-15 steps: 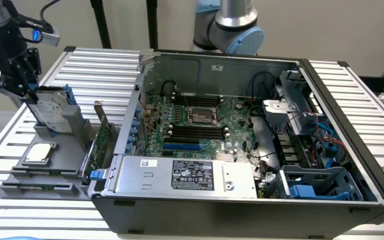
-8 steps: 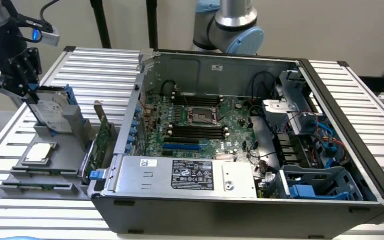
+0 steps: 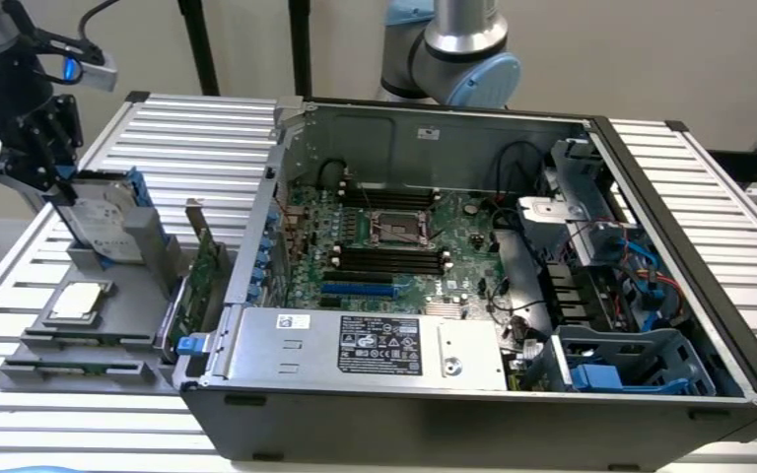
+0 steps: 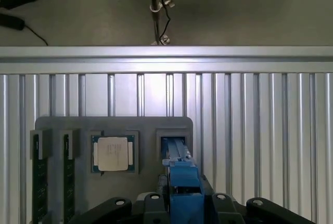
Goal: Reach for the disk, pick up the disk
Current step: 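Pick up the disk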
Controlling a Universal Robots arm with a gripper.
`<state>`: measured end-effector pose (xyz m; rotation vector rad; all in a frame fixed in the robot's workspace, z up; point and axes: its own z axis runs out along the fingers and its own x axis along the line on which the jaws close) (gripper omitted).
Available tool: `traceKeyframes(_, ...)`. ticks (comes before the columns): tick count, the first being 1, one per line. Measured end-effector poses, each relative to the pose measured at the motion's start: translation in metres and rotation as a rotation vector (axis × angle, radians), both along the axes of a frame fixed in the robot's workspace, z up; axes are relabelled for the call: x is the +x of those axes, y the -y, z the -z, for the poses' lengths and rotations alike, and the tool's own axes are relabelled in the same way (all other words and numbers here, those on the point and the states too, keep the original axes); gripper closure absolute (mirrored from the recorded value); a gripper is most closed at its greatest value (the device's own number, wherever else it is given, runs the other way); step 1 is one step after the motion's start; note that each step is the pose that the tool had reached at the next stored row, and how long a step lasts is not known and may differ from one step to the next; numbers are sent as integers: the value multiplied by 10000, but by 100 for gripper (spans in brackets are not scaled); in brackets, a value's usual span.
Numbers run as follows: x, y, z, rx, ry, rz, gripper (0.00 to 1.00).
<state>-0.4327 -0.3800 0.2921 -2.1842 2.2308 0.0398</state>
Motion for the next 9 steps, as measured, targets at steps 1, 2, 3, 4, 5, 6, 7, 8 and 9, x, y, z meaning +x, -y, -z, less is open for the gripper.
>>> traceKeyframes(1,0,6,0,0,1,0,67)
traceKeyframes(2,0,12,0,-1,0,0,67)
traceKeyframes(3,0,16,0,-1,0,0,67)
traceKeyframes(4,0,17,0,0,0,1,67)
traceKeyframes(5,1,17,0,0,0,1,67)
traceKeyframes(6,1,17,0,0,1,1,67)
traceKeyframes(7,1,18,-1,-1,-1,0,67)
traceKeyframes(8,0,18,0,-1,0,0,67)
traceKeyframes(9,0,18,0,-1,-1,0,67)
